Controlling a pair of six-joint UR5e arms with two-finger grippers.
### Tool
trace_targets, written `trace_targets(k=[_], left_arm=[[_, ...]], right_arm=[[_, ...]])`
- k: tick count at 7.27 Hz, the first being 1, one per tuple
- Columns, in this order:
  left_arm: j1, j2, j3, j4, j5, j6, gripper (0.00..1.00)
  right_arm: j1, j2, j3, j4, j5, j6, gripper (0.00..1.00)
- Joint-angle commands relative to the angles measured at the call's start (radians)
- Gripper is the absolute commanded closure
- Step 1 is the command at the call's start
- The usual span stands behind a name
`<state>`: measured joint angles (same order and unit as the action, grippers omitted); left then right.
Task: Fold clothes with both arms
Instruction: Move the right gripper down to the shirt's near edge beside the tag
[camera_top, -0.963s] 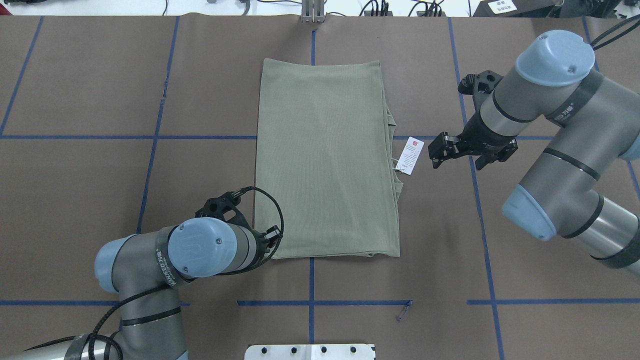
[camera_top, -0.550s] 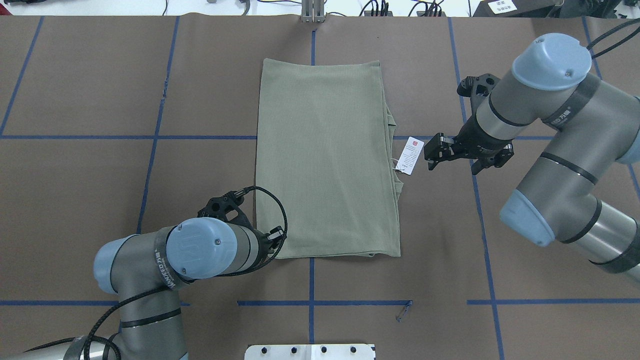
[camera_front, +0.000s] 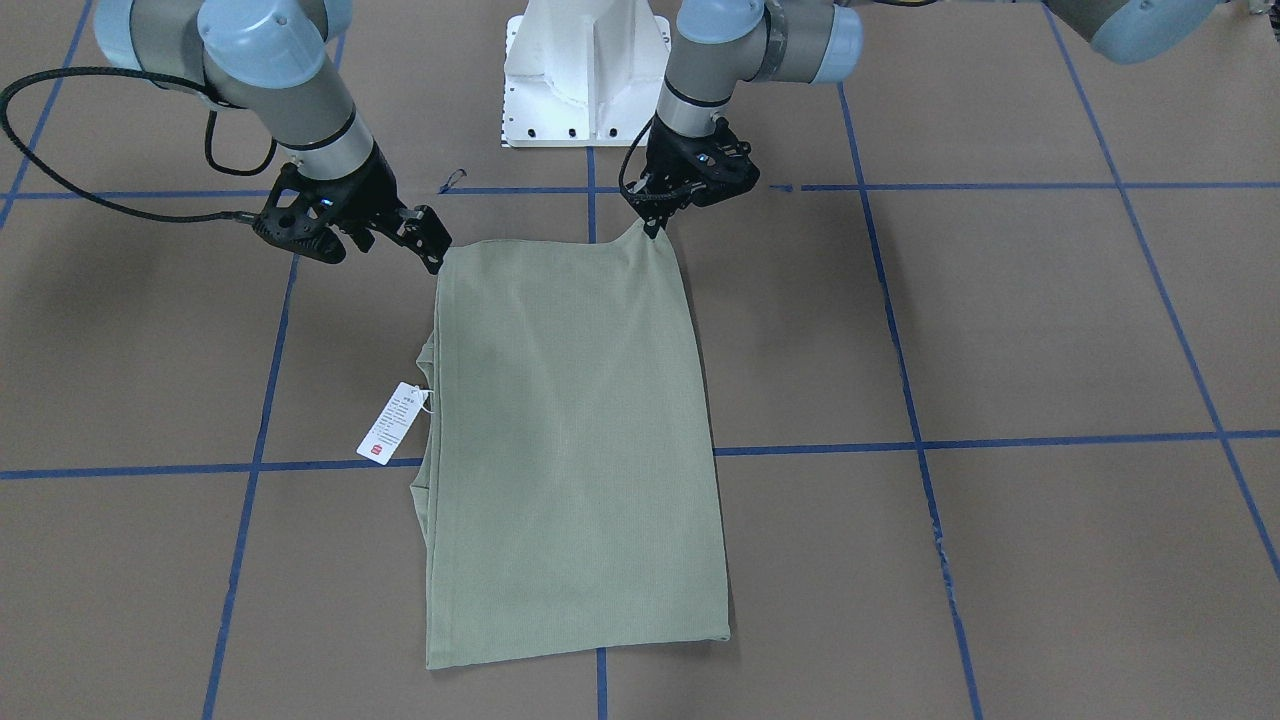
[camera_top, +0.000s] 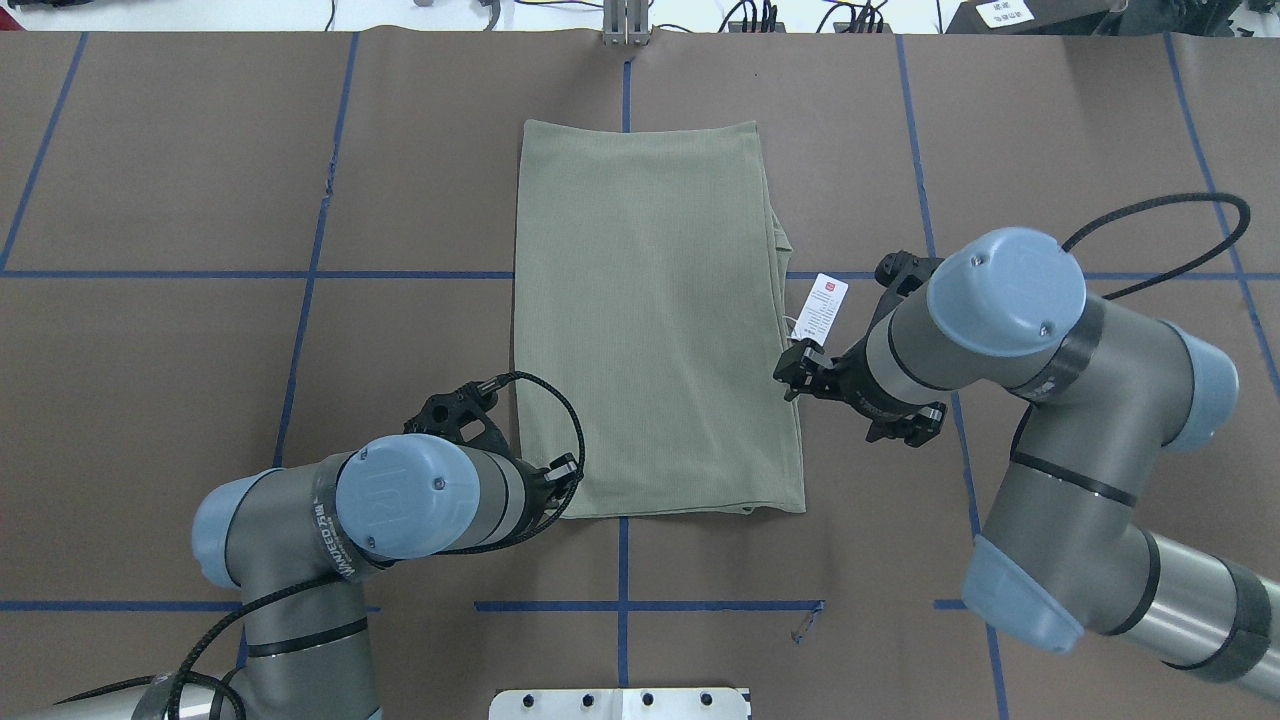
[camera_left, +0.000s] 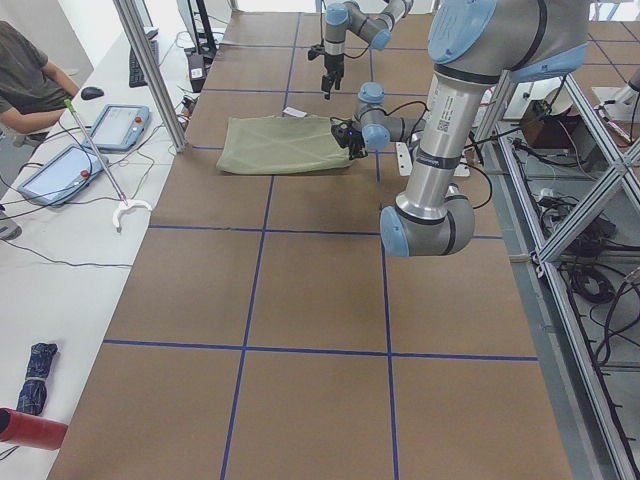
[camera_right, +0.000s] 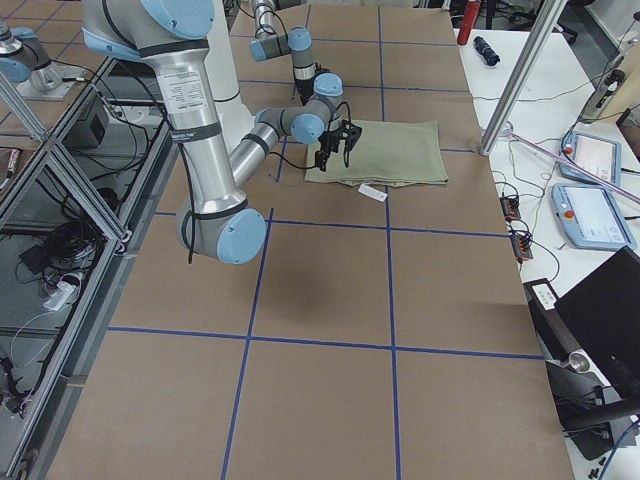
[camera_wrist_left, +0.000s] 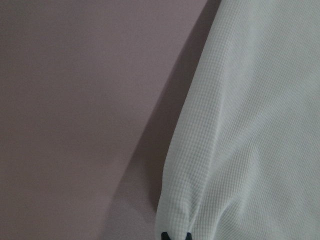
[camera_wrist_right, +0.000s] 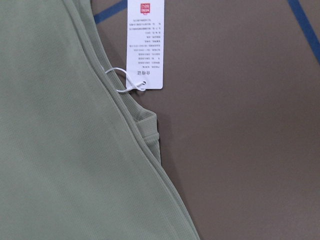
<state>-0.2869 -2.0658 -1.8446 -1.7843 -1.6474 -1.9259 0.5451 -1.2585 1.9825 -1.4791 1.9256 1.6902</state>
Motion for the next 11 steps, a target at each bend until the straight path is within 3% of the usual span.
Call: trace_targets(k=[1,4,6,11], left_arm=[[0.000,-0.002,-0.001,-0.001,0.000,0.001,1.00],[0.000,-0.005,0.001,-0.003,0.000,0.001,1.00],[0.000,-0.005,0.001,-0.003,-0.002,0.001,1.00],[0.000,-0.007,0.001,-0.003,0.000,-0.001,1.00]], right_arm=[[-0.071,-0.022,-0.001,0.034,-0.057,0.120,0.00],[-0.172,0.005,-0.060,0.033,-0.137,0.175,0.00],[-0.177,0.057,-0.129,0.031,-0.149,0.190,0.00],[-0.217,0.068,-0.133,0.014,-0.157,0.206,0.00]])
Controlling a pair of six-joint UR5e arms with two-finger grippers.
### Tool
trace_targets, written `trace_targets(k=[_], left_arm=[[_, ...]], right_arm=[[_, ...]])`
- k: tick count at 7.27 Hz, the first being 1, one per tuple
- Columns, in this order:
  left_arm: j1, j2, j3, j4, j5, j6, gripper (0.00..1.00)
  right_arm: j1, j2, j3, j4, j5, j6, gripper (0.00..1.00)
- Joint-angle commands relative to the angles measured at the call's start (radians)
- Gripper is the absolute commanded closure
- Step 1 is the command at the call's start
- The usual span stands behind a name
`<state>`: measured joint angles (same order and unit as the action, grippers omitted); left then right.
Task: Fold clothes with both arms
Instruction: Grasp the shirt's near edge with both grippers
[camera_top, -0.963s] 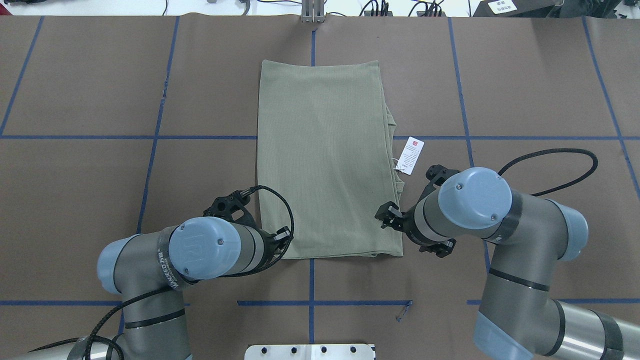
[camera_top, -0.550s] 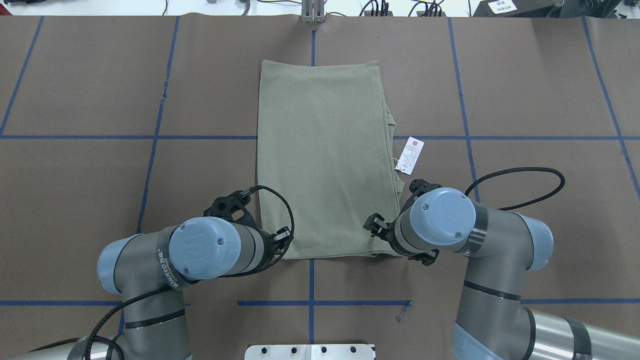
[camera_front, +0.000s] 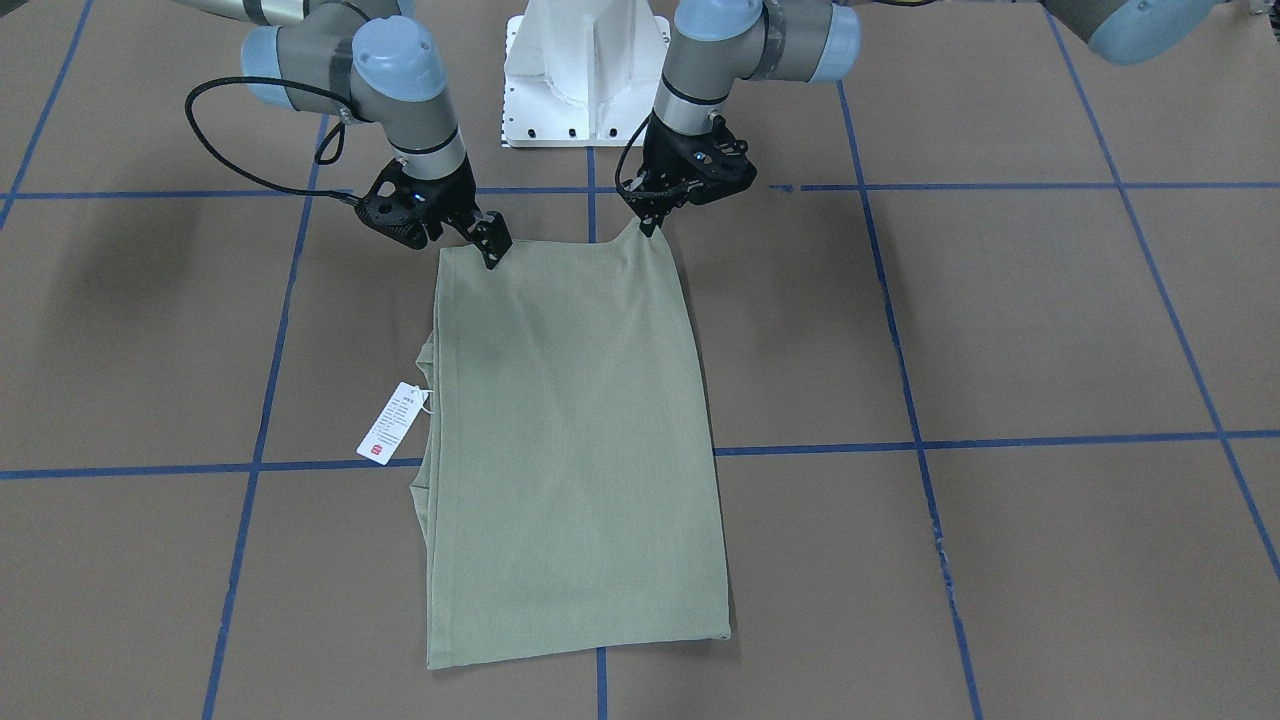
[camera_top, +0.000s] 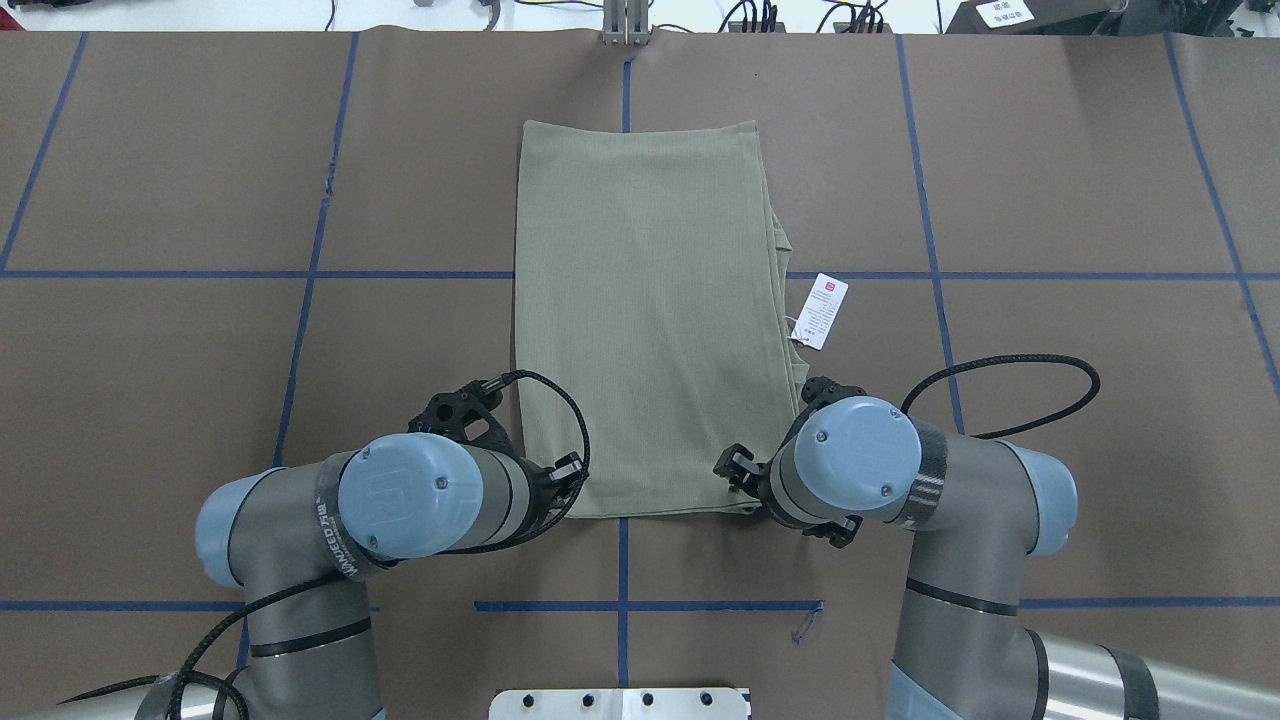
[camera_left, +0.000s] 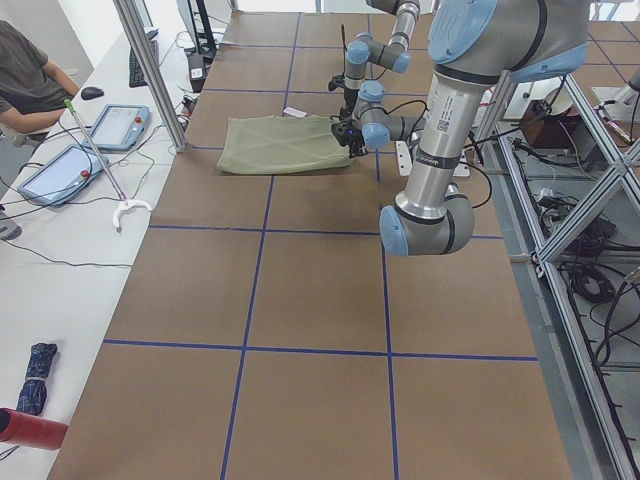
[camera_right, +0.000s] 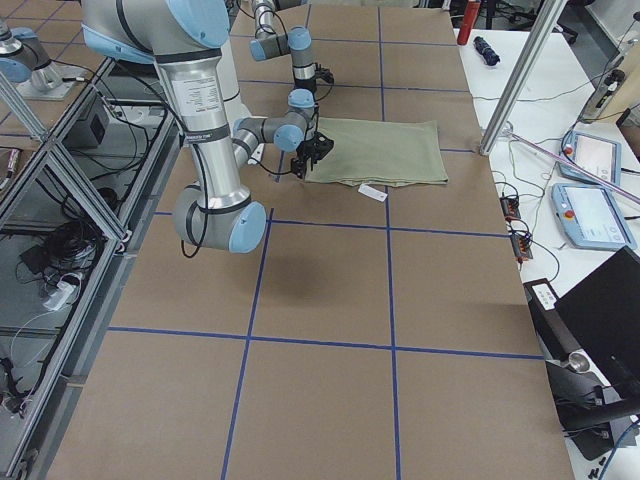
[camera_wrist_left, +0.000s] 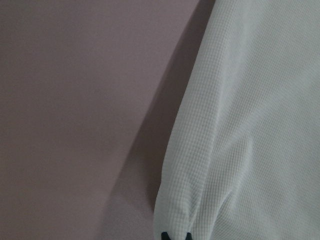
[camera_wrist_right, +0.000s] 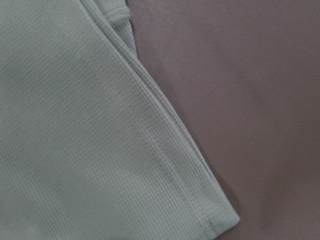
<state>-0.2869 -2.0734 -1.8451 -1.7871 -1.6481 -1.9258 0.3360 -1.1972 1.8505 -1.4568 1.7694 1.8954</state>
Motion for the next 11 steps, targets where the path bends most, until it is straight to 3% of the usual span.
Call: trace_targets(k=[1,6,11], left_arm=[[0.000,0.001,0.001,0.000,0.001,-0.001,1.00],[0.002,-0.001,0.001,0.000,0.001,-0.001,1.00],[0.002,-0.001,0.001,0.000,0.001,-0.001,1.00]], right_arm=[[-0.009,0.014,-0.002,-0.010,-0.001,0.001,0.00],[-0.009,0.059,-0.054,-0.017,-0.011,-0.001,0.00],[0.000,0.041,-0.042,-0.017,-0.011,-0.001,0.02]])
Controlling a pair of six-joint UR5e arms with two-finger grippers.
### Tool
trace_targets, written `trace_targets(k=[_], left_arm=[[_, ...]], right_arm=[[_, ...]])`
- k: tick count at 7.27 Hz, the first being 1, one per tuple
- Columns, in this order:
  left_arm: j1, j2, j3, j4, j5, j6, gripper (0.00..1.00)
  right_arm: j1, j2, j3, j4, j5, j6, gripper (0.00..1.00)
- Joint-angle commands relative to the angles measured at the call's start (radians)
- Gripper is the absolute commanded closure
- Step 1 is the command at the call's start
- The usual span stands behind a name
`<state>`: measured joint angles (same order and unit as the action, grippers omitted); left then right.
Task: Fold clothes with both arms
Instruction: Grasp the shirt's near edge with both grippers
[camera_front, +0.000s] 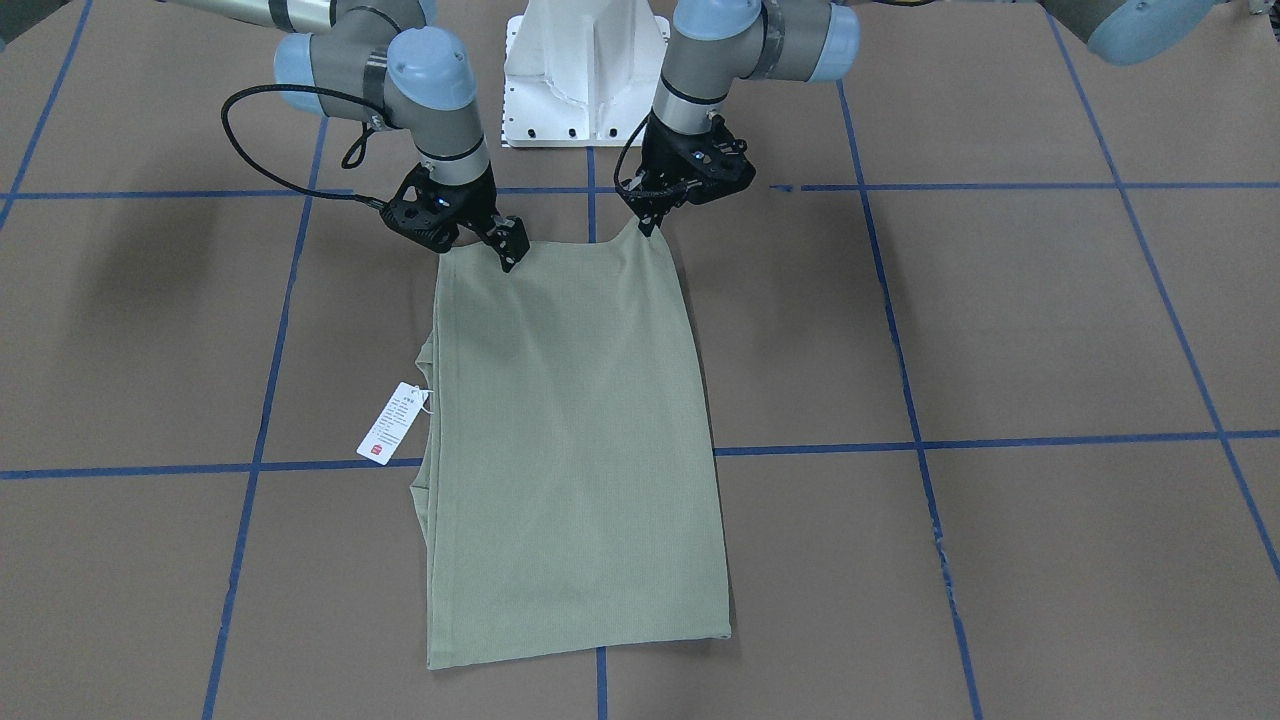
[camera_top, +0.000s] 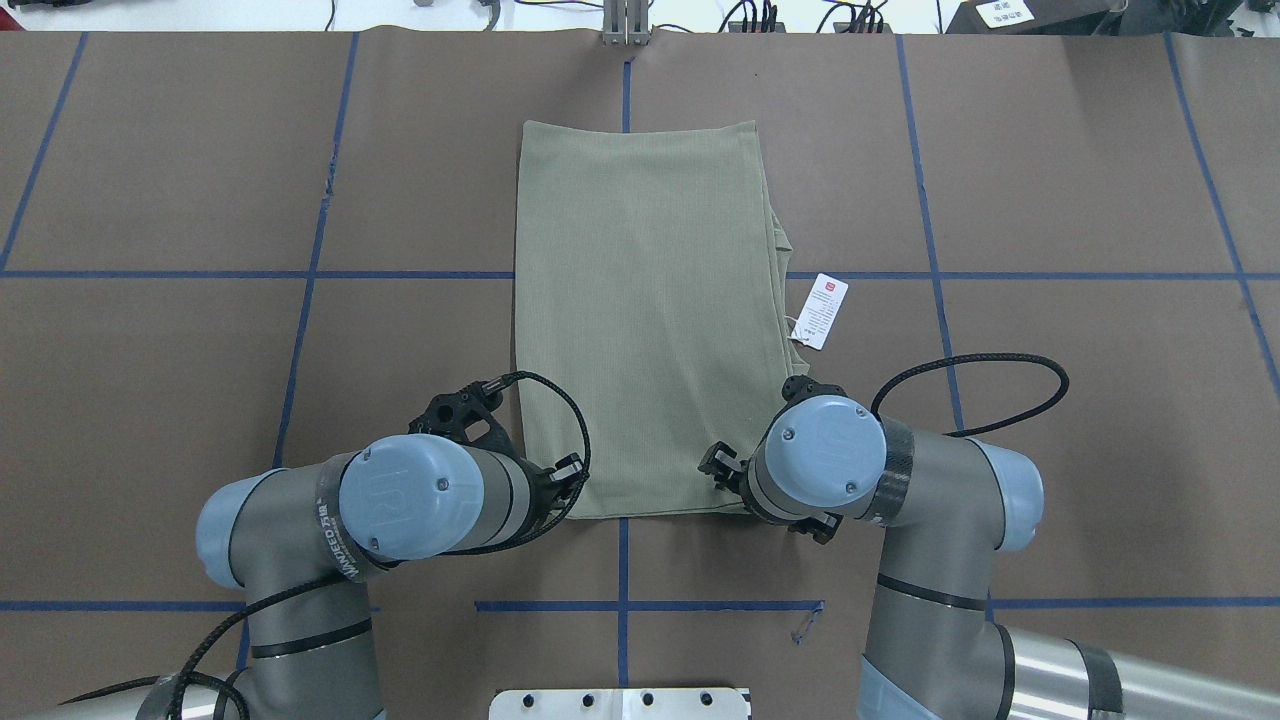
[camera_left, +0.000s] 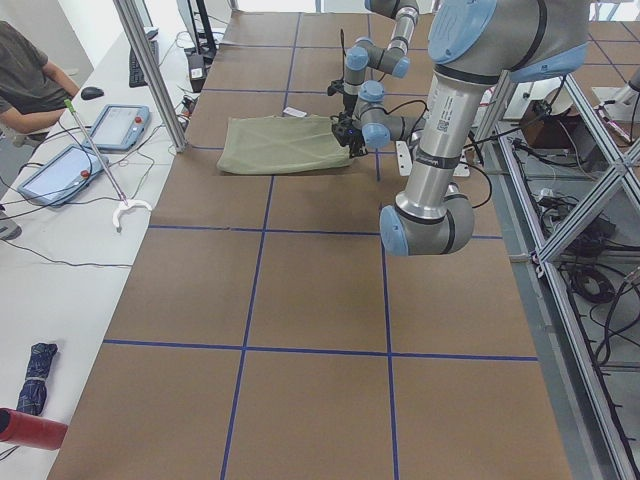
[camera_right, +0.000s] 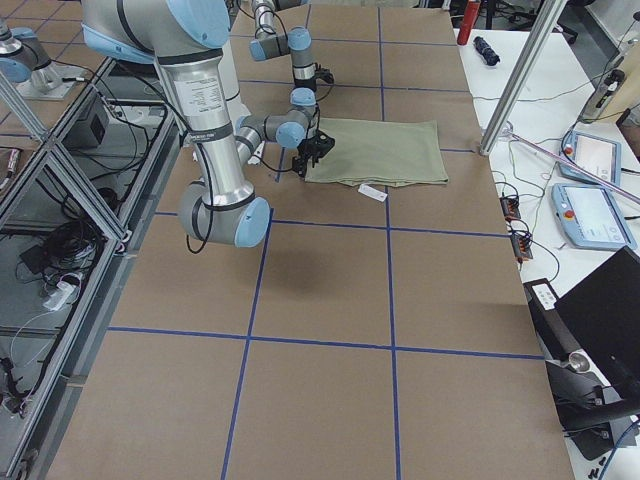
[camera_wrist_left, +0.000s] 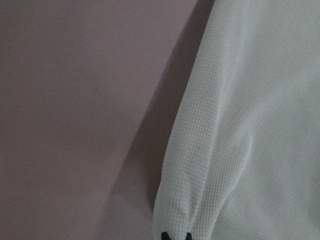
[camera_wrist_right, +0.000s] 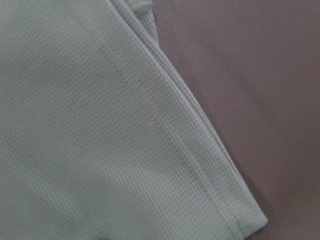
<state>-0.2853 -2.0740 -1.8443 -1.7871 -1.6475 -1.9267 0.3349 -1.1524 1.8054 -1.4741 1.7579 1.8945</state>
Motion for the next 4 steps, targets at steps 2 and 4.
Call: trace_targets(k=[2,4], left_arm=[[0.000,0.002,0.001,0.000,0.000,0.000,1.00],[0.000,0.002,0.001,0.000,0.000,0.000,1.00]], right_arm=[[0.000,-0.006,0.003,0.000,0.000,0.002,0.05],[-0.002,-0.010,0.003,0.000,0.000,0.002,0.32]])
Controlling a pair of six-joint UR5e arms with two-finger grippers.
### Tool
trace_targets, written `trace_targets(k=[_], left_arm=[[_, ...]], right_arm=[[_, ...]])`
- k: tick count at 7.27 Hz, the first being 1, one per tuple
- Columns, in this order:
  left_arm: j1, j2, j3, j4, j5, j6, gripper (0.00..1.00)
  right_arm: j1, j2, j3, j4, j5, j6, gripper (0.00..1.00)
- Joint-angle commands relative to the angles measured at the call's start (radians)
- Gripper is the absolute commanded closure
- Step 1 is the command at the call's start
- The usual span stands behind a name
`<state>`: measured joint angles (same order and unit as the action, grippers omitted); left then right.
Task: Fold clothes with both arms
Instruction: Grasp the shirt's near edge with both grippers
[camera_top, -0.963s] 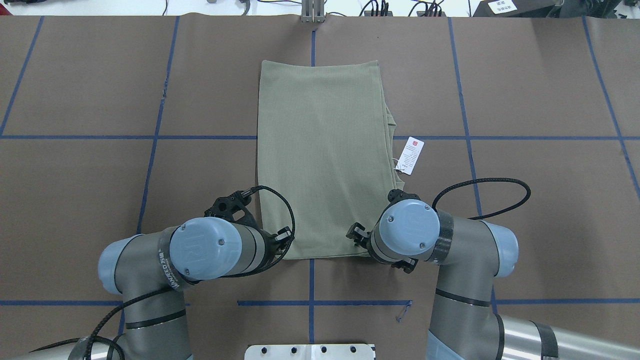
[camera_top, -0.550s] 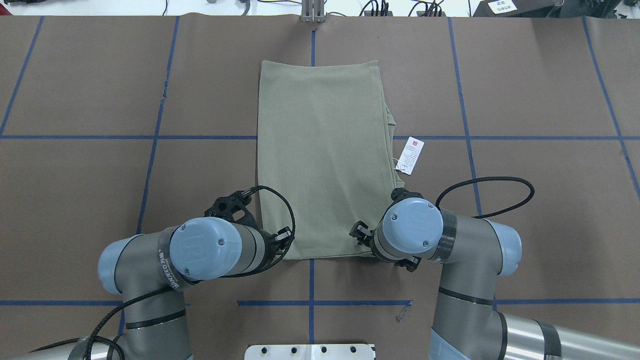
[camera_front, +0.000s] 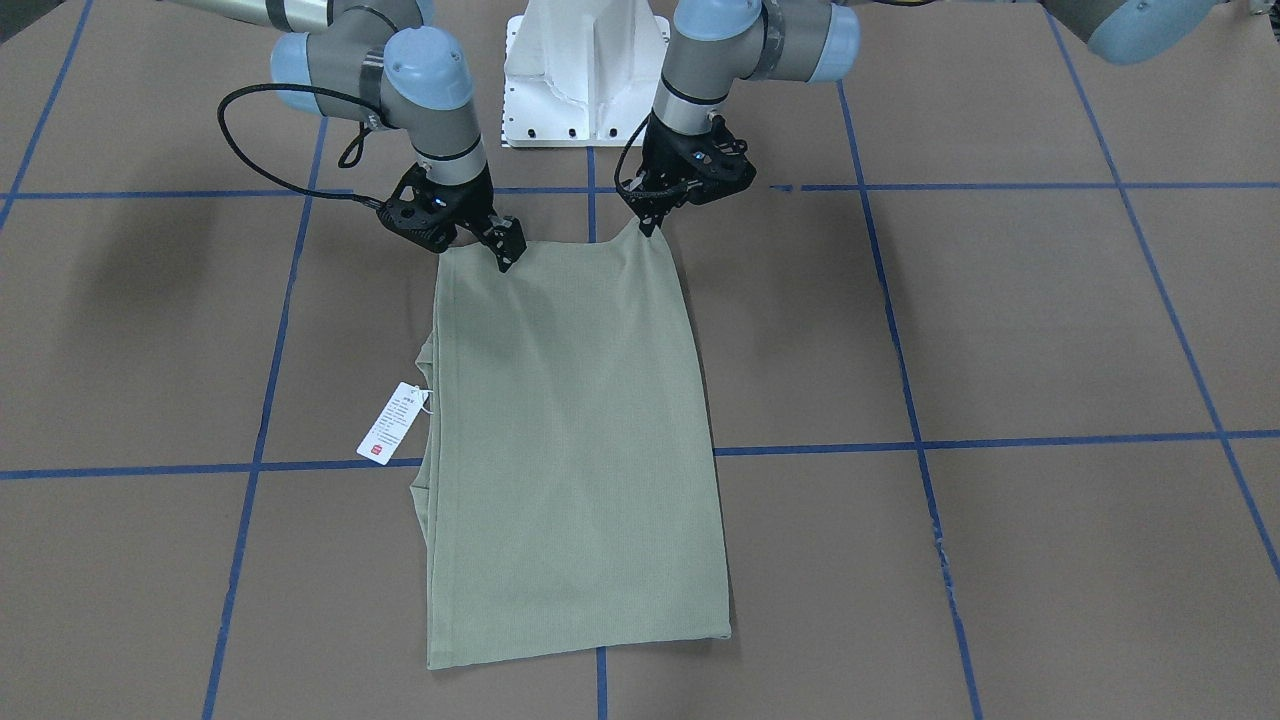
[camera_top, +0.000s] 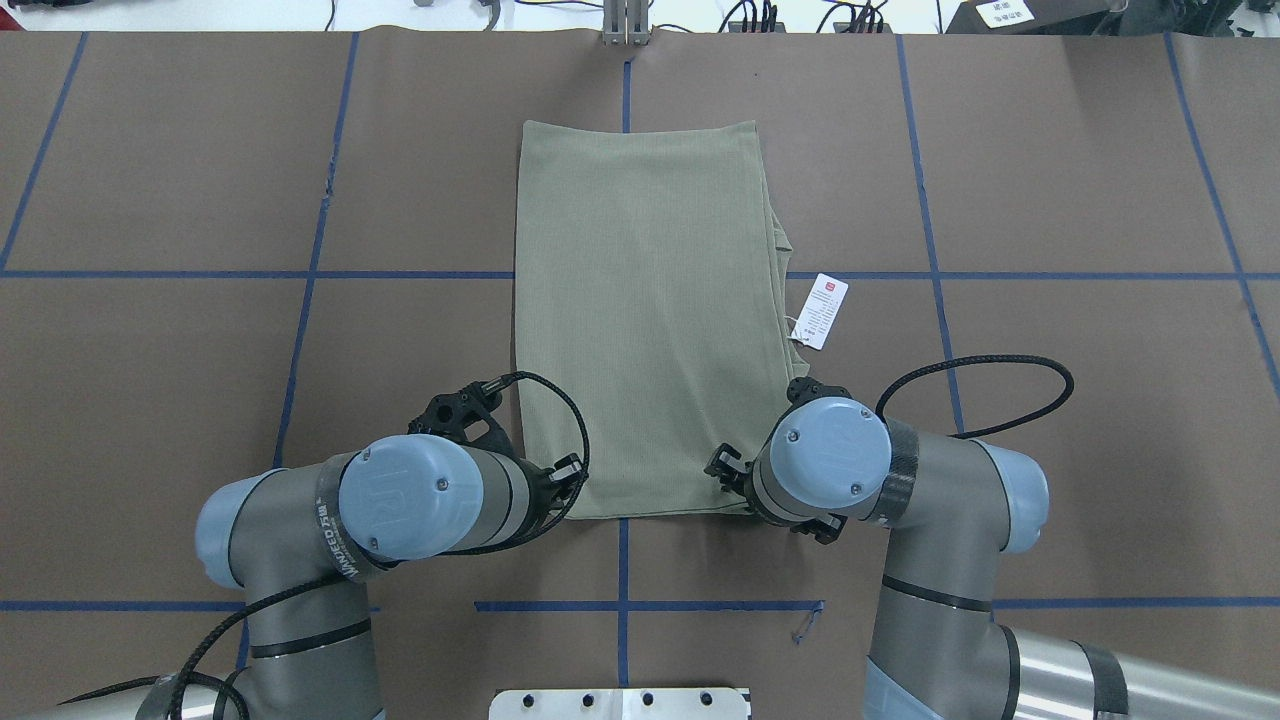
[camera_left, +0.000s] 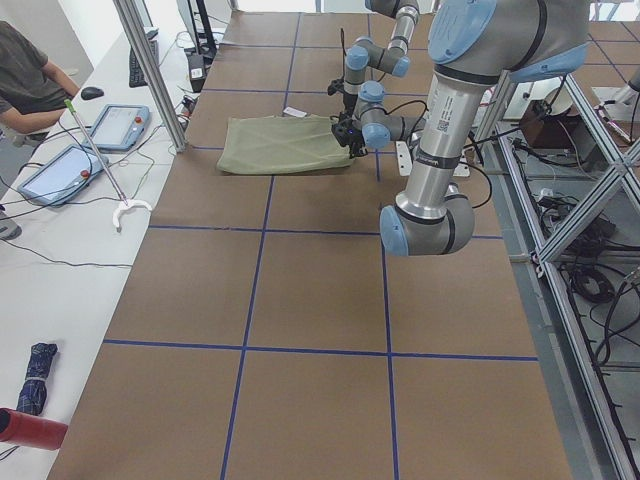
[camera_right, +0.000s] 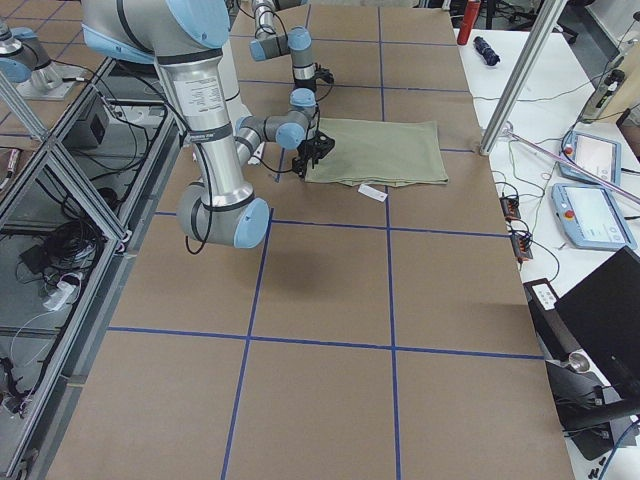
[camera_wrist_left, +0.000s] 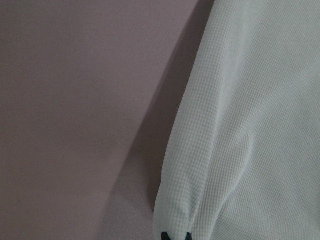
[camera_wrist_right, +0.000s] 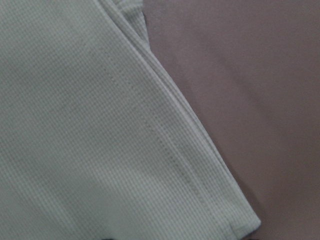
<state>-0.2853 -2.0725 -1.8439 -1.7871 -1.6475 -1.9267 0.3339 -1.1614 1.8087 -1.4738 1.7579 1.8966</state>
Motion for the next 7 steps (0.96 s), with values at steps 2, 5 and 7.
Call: trace_targets(k=[2,5,7], left_arm=[[0.000,-0.001,0.000,0.000,0.000,0.000,1.00],[0.000,0.000,0.000,0.000,0.000,0.000,1.00],[0.000,0.000,0.000,0.000,0.000,0.000,1.00]], right_arm=[[-0.001,0.002,0.000,0.000,0.005,-0.004,0.84],[0.007,0.005,0.033,0.000,0.008,-0.004,1.00],[0.016,0.009,0.040,-0.016,0.009,-0.005,1.00]])
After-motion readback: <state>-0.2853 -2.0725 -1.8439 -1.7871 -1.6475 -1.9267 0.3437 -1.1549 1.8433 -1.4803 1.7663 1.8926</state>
